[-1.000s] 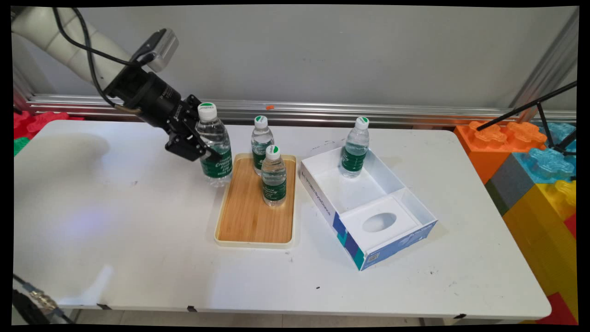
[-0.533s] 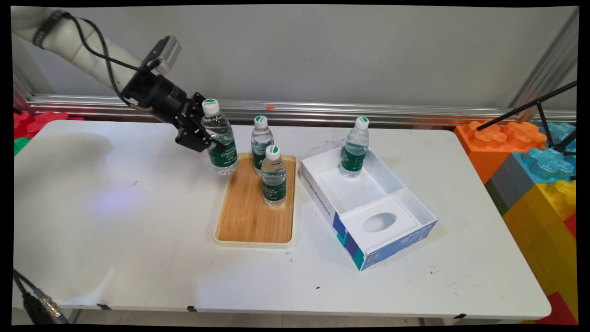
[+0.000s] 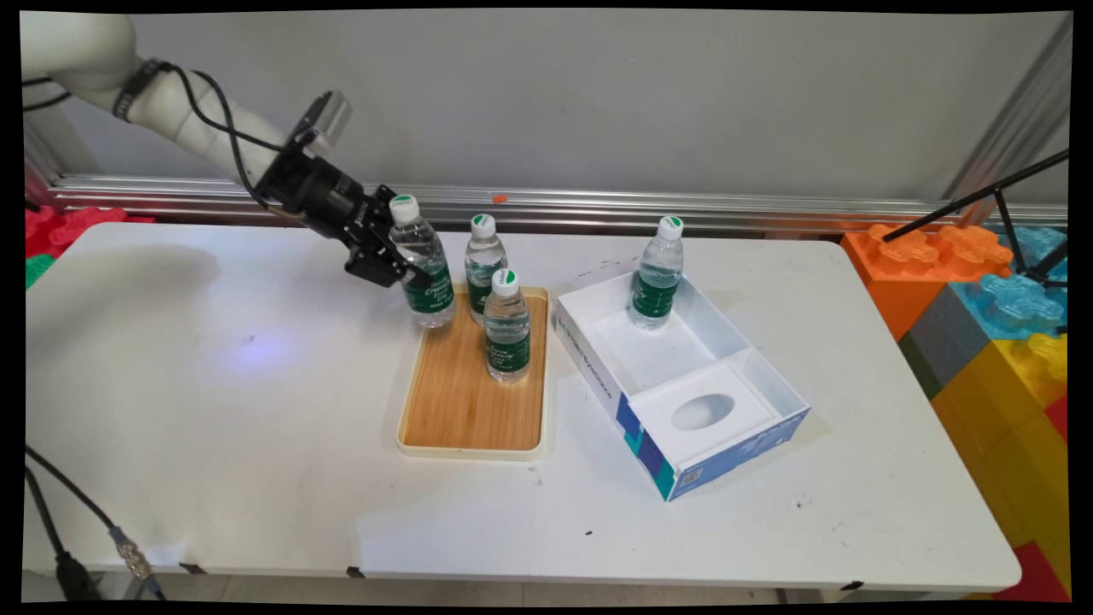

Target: Place the picked object on the tray

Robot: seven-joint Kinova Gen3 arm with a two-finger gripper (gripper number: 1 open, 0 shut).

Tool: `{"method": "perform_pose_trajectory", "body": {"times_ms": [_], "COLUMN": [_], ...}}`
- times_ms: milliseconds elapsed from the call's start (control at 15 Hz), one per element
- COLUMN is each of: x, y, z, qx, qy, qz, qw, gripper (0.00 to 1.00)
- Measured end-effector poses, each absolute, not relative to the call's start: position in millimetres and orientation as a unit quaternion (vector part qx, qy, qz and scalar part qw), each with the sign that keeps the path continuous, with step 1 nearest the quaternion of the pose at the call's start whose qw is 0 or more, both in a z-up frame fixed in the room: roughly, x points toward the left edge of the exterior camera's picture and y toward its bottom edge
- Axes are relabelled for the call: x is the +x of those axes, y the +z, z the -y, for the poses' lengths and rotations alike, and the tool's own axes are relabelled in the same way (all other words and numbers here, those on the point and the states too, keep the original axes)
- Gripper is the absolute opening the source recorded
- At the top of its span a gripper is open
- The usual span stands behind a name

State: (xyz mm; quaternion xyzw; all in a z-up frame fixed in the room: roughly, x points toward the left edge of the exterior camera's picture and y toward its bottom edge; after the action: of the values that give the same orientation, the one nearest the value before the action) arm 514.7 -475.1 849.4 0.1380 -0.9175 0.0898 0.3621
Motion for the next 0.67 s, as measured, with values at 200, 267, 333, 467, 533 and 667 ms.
{"method": "perform_pose_trajectory", "body": {"times_ms": [200, 267, 333, 467, 533, 667], "x": [512.0, 510.7, 510.0, 507.8, 506.9, 505.3], "y": [831.0, 826.5, 823.7, 815.7, 811.8, 805.1], "z": [482.3, 484.2, 485.3, 488.3, 489.7, 492.6], "qx": [0.127, 0.124, 0.122, 0.117, 0.114, 0.110], "qy": [0.090, 0.090, 0.090, 0.089, 0.089, 0.090], "qz": [0.919, 0.919, 0.919, 0.920, 0.920, 0.921], "qw": [0.363, 0.364, 0.364, 0.364, 0.364, 0.362], "gripper": [0.00, 0.00, 0.00, 0.00, 0.00, 0.00]}}
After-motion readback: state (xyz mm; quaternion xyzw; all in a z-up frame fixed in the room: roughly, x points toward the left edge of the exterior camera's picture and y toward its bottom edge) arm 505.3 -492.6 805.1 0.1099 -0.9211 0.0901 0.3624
